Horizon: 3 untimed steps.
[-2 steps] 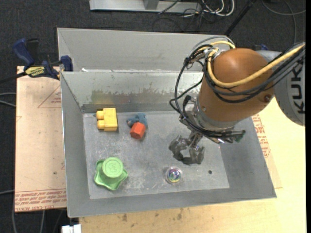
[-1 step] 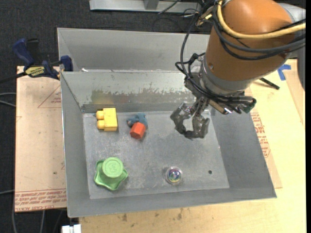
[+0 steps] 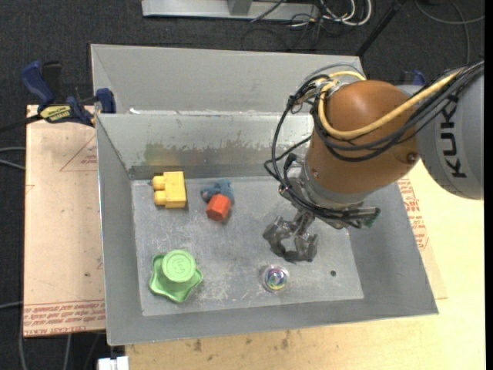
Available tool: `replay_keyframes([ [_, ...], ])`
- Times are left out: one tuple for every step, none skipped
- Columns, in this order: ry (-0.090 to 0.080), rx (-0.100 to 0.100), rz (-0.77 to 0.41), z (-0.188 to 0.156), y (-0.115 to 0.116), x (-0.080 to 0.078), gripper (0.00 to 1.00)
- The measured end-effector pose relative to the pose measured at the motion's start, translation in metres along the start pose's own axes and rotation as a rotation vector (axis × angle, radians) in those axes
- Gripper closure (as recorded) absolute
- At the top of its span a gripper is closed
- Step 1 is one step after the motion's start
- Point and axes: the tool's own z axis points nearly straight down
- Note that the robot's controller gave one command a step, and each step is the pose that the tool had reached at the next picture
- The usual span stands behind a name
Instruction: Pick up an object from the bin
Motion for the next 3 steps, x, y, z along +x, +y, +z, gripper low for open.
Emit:
replay_keyframes([
  [-0.001, 0.000, -0.101, 0.068, 0.007, 0.010, 1.00],
  [-0.006, 0.003, 0.358, 0.078, 0.037, -0.004, 1.00],
  [-0.006, 0.005, 0.358, 0.078, 0.036, -0.003, 0.00],
])
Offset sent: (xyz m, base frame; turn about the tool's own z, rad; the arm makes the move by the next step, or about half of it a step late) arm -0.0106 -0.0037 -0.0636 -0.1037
